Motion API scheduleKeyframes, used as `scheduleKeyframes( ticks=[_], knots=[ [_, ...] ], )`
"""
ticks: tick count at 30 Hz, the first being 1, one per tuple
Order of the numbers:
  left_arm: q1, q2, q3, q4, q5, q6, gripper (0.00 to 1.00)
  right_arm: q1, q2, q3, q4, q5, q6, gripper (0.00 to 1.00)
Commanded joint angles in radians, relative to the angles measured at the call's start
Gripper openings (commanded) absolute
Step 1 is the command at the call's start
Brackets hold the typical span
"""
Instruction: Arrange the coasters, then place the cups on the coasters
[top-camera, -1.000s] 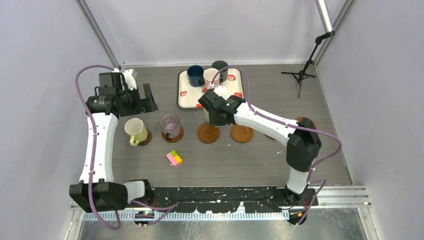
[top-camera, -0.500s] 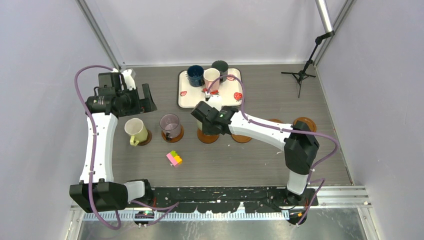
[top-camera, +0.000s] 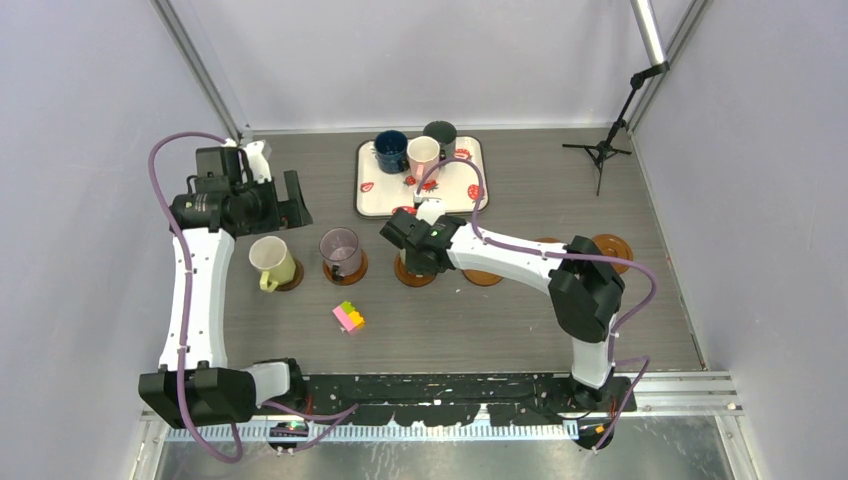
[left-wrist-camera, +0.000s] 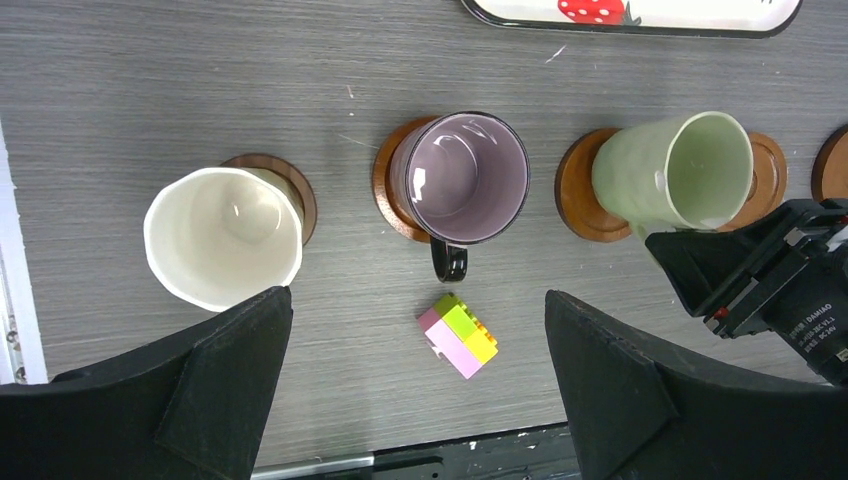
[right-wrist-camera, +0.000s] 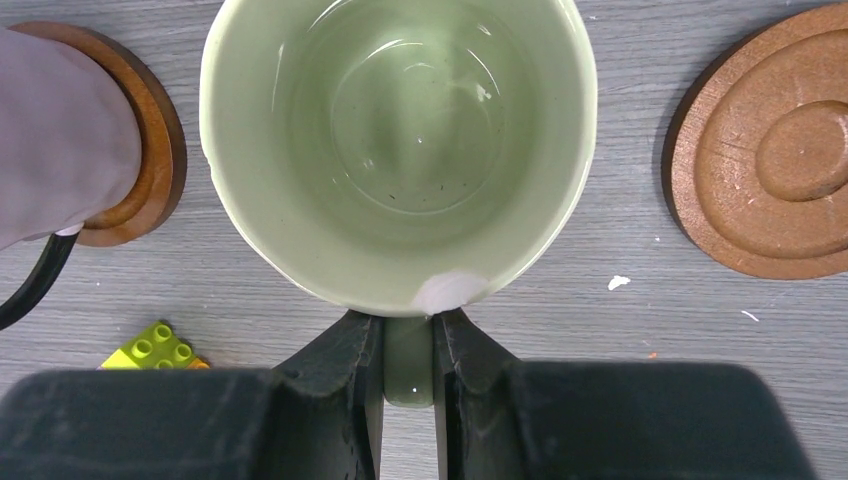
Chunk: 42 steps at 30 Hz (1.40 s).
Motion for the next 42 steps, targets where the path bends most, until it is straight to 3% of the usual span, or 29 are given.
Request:
scheduleKeyframes(
  ticks=[1, 12, 17, 22, 25, 30, 42],
  knots=[
    [0.01, -0.032, -0.002, -0.008, -0.005, 0.023, 1.0, 0.0, -0.011, 0.034, 0.054, 0.046, 0.047, 0.01],
    [0.008, -0.04, -0.012, -0.007, -0.01, 0.025, 1.0, 0.001, -0.01, 0.011, 0.045, 0.011, 0.076, 0.03],
    [0.009, -0.048, -0.018, -0.01, -0.011, 0.025, 1.0, 0.001, -0.023, -0.019, 0.067, -0.017, 0.085, 0.23],
    [0.01, -0.049, -0.018, -0.012, -0.017, 0.028, 1.0, 0.007, -0.028, -0.04, 0.075, -0.046, 0.097, 0.32],
    [0.011, -0.051, -0.019, -0.013, -0.018, 0.028, 1.0, 0.009, -0.03, -0.047, 0.075, -0.068, 0.102, 0.45],
    [0.011, -0.055, -0.022, -0.021, -0.018, 0.037, 1.0, 0.012, -0.04, -0.057, 0.086, -0.104, 0.108, 0.5],
    [0.01, -0.059, -0.016, -0.028, -0.019, 0.037, 1.0, 0.029, -0.044, -0.051, 0.108, -0.139, 0.086, 0.49]
  ],
)
